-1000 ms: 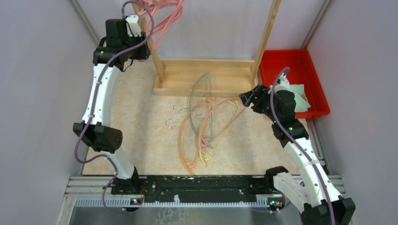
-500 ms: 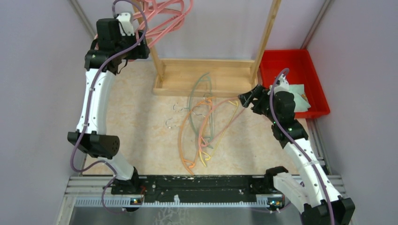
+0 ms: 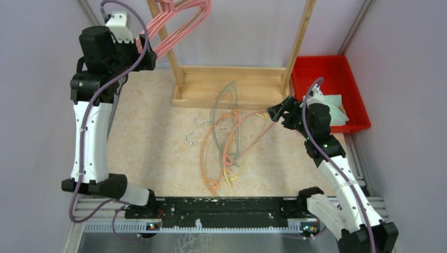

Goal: Organize the hangers

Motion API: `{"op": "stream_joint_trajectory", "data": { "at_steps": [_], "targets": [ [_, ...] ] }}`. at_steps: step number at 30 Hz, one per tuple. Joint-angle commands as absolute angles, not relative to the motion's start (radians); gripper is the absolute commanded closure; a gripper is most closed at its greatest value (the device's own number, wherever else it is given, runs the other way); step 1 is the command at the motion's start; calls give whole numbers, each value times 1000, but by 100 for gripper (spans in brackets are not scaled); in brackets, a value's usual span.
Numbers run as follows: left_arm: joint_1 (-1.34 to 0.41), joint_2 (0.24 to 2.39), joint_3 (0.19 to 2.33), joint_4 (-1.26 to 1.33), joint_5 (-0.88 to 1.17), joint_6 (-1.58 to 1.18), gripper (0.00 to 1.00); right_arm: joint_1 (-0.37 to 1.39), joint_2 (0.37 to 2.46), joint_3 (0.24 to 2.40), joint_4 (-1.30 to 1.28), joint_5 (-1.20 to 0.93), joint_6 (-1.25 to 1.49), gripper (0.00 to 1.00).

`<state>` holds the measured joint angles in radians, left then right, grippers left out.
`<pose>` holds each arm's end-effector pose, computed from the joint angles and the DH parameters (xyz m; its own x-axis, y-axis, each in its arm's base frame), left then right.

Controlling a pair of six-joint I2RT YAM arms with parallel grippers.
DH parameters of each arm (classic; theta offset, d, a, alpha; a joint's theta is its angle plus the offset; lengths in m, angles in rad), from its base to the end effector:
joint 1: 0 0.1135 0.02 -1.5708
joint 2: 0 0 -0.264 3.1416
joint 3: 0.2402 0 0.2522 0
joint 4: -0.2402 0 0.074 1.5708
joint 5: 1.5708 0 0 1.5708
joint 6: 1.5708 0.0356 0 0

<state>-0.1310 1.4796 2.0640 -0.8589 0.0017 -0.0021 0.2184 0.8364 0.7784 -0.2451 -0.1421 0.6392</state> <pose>0.2703 -0.0357 0.5319 -0.2690 0.0333 -0.9626 0.1317 0.9913 -0.0025 0.1896 0.0473 0.3225 -0.4405 0.5071 -0.7408 -0.1042 0.7907 0.6033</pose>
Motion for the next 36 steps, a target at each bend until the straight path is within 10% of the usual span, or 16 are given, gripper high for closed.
{"op": "stream_joint_trajectory", "data": {
  "at_steps": [1, 19, 36],
  "targets": [
    [-133, 1415, 2040, -859, 12, 10, 13, 210, 823, 776, -176, -160, 630, 16],
    [-167, 1155, 1688, -629, 513, -106, 22, 218, 877, 721, -139, -195, 610, 20],
    [-513, 1157, 1150, -357, 245, -146, 25, 344, 1301, 782, 152, -173, 685, 39]
  ]
}}
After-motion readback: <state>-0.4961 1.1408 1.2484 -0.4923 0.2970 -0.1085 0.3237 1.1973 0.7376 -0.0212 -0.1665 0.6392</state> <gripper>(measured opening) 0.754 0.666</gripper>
